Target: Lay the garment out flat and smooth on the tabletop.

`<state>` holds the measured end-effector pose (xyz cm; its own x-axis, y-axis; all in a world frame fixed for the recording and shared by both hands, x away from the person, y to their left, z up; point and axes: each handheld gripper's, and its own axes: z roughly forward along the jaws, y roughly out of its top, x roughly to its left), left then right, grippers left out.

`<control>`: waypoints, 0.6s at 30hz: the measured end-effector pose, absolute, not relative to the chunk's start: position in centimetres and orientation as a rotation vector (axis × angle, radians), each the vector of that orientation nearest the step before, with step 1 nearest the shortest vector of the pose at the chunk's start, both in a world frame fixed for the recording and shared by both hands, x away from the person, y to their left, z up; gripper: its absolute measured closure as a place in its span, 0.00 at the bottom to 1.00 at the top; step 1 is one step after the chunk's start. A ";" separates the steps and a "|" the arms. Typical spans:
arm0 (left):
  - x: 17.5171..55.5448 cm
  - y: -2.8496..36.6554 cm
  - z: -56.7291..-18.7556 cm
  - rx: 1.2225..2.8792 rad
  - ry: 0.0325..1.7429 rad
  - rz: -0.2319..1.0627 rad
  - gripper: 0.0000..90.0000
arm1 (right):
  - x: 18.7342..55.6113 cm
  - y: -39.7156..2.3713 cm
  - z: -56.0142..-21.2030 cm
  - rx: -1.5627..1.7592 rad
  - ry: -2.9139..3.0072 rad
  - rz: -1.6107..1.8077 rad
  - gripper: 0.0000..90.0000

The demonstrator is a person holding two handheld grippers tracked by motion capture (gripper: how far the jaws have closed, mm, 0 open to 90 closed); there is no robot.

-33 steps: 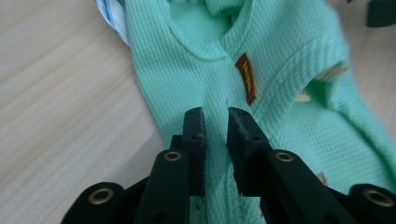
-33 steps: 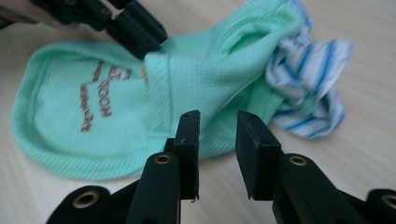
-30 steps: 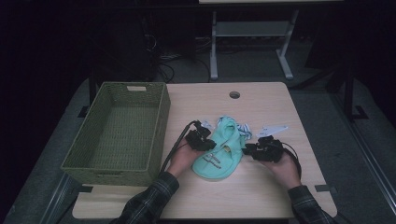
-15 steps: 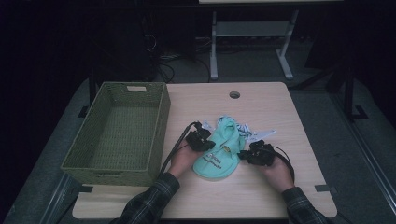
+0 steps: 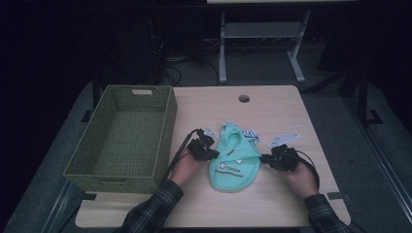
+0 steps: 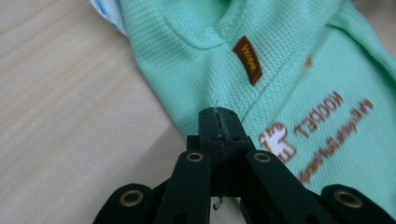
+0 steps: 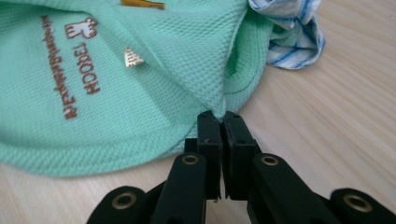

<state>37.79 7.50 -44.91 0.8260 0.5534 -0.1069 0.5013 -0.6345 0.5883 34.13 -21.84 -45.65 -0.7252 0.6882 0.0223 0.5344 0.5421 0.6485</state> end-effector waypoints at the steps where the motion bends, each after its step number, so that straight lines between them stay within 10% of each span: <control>1: 37.0 7.6 -44.7 2.382 0.754 0.088 1.00 | 33.9 -22.1 -45.6 1.017 2.550 0.945 0.96; 18: 34.7 9.1 -43.6 2.332 0.757 0.119 0.83 | 32.2 -22.2 -45.0 1.010 2.563 1.118 0.83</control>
